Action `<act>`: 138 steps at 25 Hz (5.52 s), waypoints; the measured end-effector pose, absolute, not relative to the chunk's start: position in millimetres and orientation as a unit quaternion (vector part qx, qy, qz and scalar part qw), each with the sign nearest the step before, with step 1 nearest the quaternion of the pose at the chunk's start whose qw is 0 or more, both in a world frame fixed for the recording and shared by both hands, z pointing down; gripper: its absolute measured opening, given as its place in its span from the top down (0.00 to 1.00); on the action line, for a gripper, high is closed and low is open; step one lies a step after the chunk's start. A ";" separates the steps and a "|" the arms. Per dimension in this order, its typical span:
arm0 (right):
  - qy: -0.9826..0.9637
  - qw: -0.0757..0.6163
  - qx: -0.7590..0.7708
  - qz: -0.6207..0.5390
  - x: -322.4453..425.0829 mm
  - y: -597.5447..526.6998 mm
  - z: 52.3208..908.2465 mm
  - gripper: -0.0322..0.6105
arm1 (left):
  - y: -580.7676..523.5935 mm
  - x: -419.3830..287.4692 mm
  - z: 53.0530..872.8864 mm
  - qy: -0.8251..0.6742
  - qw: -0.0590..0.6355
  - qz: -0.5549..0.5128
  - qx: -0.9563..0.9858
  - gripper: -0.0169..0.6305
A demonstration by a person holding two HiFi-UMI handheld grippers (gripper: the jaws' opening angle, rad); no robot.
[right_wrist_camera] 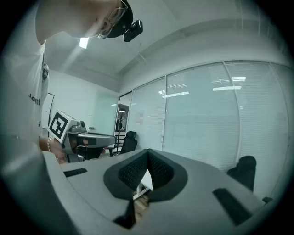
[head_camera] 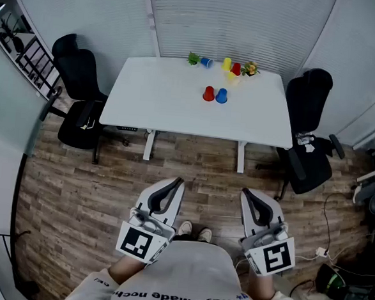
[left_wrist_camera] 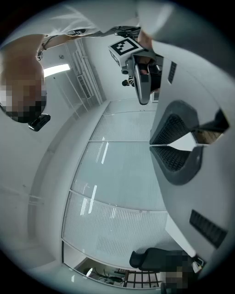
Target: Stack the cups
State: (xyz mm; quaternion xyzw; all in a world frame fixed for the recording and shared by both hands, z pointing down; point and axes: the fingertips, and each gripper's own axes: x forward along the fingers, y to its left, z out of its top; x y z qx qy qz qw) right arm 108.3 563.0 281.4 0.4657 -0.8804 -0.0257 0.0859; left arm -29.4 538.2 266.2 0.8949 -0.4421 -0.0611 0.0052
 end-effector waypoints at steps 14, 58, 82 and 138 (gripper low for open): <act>-0.876 0.075 0.476 -0.014 67.2 532.1 289.6 0.94 | 511.3 -75.4 284.1 -0.438 0.015 -0.051 0.898 0.93; -0.889 0.114 0.443 0.012 203.8 264.8 318.0 0.94 | 249.5 68.3 296.0 -0.452 0.035 -0.034 0.891 0.93; -0.880 0.141 0.454 0.014 121.7 67.8 319.3 0.94 | 51.1 -3.6 312.7 -0.424 0.058 -0.027 0.904 0.93; -0.739 0.373 0.524 0.202 266.0 -261.9 654.9 0.56 | -57.1 -16.3 378.7 -0.394 0.136 0.010 0.909 0.93</act>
